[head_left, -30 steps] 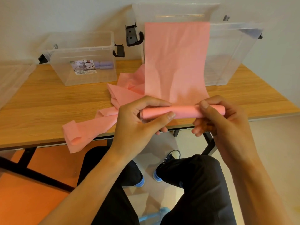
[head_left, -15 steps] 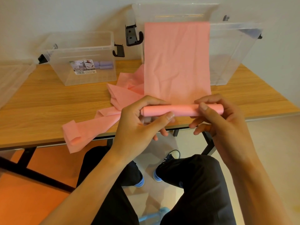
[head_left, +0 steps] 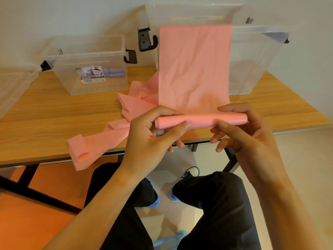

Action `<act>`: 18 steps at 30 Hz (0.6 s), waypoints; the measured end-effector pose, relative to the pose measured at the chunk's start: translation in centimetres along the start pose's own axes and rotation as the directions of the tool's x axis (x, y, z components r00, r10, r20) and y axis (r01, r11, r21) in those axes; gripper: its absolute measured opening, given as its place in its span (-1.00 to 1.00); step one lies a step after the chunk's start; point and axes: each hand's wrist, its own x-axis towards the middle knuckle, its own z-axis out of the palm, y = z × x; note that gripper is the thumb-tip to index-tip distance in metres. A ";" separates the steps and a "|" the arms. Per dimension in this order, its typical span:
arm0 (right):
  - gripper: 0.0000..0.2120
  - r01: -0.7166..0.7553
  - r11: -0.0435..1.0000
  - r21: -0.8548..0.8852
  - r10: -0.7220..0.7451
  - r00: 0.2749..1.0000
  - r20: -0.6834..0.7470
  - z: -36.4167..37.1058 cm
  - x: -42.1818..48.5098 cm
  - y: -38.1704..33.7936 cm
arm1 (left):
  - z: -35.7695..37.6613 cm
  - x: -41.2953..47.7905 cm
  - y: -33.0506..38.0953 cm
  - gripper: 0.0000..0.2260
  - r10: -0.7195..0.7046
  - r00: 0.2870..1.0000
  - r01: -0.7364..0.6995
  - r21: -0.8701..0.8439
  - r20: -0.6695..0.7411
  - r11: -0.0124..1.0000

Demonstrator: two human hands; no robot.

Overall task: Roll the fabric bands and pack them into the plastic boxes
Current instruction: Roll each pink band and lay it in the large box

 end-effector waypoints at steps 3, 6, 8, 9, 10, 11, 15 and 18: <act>-0.82 0.003 1.000 -0.009 -0.004 1.000 -0.013 -0.1 0.0 0.1 | 0.1 -0.1 0.1 -0.85 -0.009 1.000 0.010 -0.024 0.009 1.000; -0.81 0.007 1.000 -0.024 -0.008 1.000 -0.031 -0.1 0.1 0.1 | 0.2 0.0 0.3 -0.79 0.000 1.000 0.000 -0.036 -0.013 0.999; -0.78 0.014 0.999 -0.040 -0.016 0.999 -0.046 0.0 0.1 0.1 | 0.1 0.1 0.3 -0.82 0.007 1.000 -0.007 -0.027 -0.028 1.000; -0.77 0.019 0.999 -0.048 -0.021 0.998 -0.052 0.1 0.1 0.2 | 0.1 0.1 0.2 -0.84 0.008 1.000 -0.009 -0.024 -0.030 1.000; -0.76 0.023 0.998 -0.052 -0.026 0.998 -0.056 0.1 0.1 0.2 | 0.1 0.1 0.2 -0.86 0.008 1.000 -0.009 -0.024 -0.030 1.000; -0.75 0.025 0.998 -0.051 -0.028 0.998 -0.058 0.1 0.1 0.3 | 0.1 0.1 0.1 -0.88 0.008 1.000 -0.009 -0.025 -0.030 1.000; -0.65 0.003 1.000 -0.015 -0.003 0.999 -0.040 0.1 0.2 0.2 | 0.3 0.1 0.2 -0.91 0.001 1.000 -0.001 -0.035 -0.015 0.999; -0.69 -0.009 1.000 0.014 0.009 1.000 -0.013 -0.1 0.3 0.2 | 0.4 0.1 0.2 -0.93 -0.036 0.999 0.036 -0.038 0.006 0.999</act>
